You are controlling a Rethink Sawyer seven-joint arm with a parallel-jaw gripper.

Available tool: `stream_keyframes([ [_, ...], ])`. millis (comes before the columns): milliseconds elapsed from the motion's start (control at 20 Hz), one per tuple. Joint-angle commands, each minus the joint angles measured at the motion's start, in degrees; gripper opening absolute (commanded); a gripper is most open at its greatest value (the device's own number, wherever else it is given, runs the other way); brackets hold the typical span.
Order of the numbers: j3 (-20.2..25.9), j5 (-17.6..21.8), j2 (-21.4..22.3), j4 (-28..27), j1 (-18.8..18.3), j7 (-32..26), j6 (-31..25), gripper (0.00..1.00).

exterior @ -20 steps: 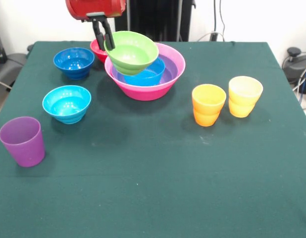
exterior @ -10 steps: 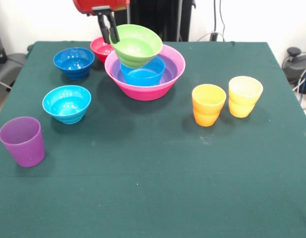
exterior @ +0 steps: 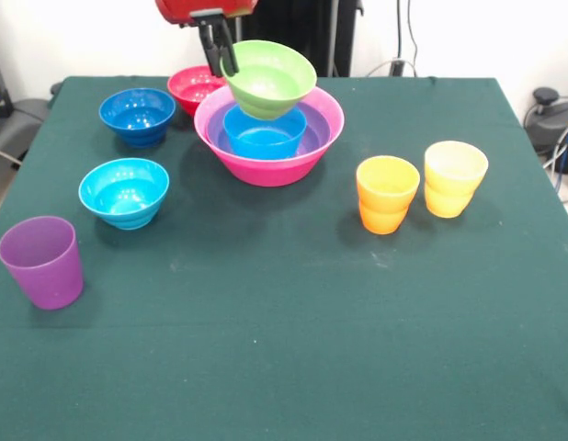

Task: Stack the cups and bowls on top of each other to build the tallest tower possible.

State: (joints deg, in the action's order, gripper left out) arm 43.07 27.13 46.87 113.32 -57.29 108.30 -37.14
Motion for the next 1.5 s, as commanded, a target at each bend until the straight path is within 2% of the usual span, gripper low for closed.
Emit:
stream_keyframes([
  [50,-0.5,6.4,-0.4,4.2,3.5,-2.8,5.1,0.00],
  [400,-1.3,6.4,-0.7,4.2,4.7,-2.5,5.7,0.00],
  [700,-2.2,5.9,0.9,5.6,6.6,-0.2,6.9,0.00],
  [1150,-1.8,5.8,-1.5,2.5,5.2,-4.5,4.8,0.00],
  [1500,0.0,4.3,2.3,5.9,2.1,-5.7,4.5,0.00],
])
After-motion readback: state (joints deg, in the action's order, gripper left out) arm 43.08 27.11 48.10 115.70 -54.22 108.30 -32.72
